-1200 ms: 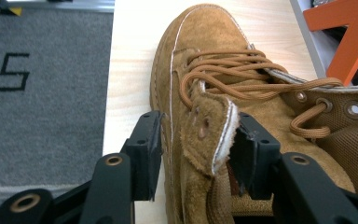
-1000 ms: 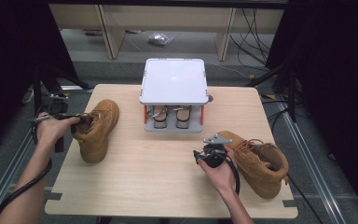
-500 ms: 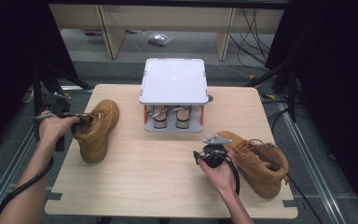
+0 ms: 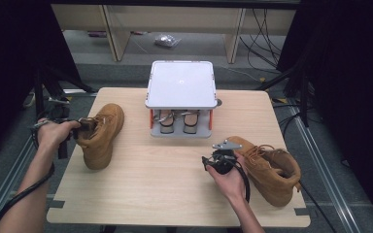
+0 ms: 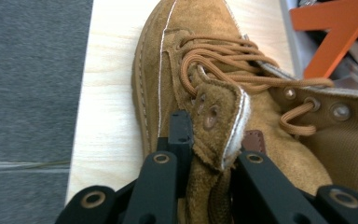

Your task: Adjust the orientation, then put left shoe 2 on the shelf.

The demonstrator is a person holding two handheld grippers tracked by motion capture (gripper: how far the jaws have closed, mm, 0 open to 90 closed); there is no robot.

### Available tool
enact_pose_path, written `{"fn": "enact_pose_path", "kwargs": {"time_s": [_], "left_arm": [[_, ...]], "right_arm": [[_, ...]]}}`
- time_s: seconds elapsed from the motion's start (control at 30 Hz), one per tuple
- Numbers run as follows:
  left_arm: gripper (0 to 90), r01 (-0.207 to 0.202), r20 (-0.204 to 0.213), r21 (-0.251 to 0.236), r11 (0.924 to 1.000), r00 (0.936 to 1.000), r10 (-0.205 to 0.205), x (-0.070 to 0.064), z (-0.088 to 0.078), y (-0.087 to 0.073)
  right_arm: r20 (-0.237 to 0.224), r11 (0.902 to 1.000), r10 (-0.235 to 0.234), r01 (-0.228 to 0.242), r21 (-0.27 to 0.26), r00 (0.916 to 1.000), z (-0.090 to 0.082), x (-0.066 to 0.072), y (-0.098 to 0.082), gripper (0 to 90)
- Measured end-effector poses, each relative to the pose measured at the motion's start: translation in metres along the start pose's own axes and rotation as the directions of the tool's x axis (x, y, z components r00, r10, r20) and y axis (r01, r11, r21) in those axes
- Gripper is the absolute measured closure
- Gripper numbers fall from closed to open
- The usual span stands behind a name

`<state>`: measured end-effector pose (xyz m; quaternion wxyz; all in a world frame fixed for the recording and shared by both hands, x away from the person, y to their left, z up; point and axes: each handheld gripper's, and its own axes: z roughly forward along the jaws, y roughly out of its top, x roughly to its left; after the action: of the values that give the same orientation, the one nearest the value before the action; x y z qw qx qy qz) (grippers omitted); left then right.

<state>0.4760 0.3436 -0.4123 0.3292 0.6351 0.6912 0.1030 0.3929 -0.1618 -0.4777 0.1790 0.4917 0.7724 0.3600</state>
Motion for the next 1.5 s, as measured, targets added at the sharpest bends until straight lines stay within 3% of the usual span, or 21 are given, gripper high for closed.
{"fn": "enact_pose_path", "kwargs": {"time_s": [0.07, 0.1, 0.33, 0.37, 0.4, 0.5, 0.67, 0.9, 1.13, 1.5], "left_arm": [[82.5, 0.006, 0.012, -0.003, 1.0000, 0.9999, -0.006, 0.001, 0.000, 0.000], [82.6, 0.008, 0.020, -0.007, 0.9999, 0.9998, -0.008, 0.001, 0.000, -0.001], [83.4, 0.020, 0.053, -0.034, 0.9992, 0.9984, -0.019, -0.001, 0.000, -0.001], [83.5, 0.033, 0.064, -0.039, 0.9987, 0.9975, -0.030, 0.000, 0.000, -0.001], [83.5, 0.043, 0.075, -0.041, 0.9982, 0.9964, -0.040, 0.001, 0.000, -0.002], [83.7, 0.069, 0.098, -0.055, 0.9961, 0.9932, -0.064, 0.003, -0.001, -0.004], [83.8, 0.094, 0.133, -0.070, 0.9931, 0.9876, -0.084, 0.005, -0.003, -0.006], [83.9, 0.133, 0.200, -0.109, 0.9851, 0.9738, -0.109, 0.003, -0.008, -0.003], [83.9, 0.169, 0.240, -0.150, 0.9742, 0.9622, -0.130, -0.002, -0.011, -0.002], [83.9, 0.199, 0.266, -0.197, 0.9599, 0.9534, -0.143, -0.008, -0.017, 0.000]], "right_arm": [[0.009, 0.9998, -0.019, 0.019, 0.003, 0.9998, 0.000, -0.001, 0.000, 51.0], [0.008, 1.0000, 0.000, 0.000, 0.010, 1.0000, -0.001, 0.000, 0.000, 50.9], [0.005, 1.0000, 0.005, -0.005, 0.003, 1.0000, 0.000, -0.002, 0.000, 51.0], [0.005, 1.0000, 0.002, -0.002, 0.002, 1.0000, 0.000, -0.002, 0.000, 50.9], [0.005, 0.9995, 0.030, -0.030, 0.012, 0.9995, -0.001, 0.000, 0.000, 51.0], [0.003, 0.9999, -0.016, 0.016, 0.001, 0.9999, 0.000, -0.004, 0.000, 50.9], [0.009, 1.0000, 0.001, -0.001, 0.003, 1.0000, 0.000, -0.005, -0.002, 51.0], [0.004, 1.0000, 0.008, -0.008, 0.001, 1.0000, 0.001, -0.007, -0.002, 51.1], [0.011, 1.0000, 0.004, -0.004, -0.006, 0.9999, -0.002, -0.007, -0.001, 51.1], [0.008, 0.9998, 0.018, -0.018, -0.005, 0.9998, -0.004, -0.004, 0.000, 51.1]]}}
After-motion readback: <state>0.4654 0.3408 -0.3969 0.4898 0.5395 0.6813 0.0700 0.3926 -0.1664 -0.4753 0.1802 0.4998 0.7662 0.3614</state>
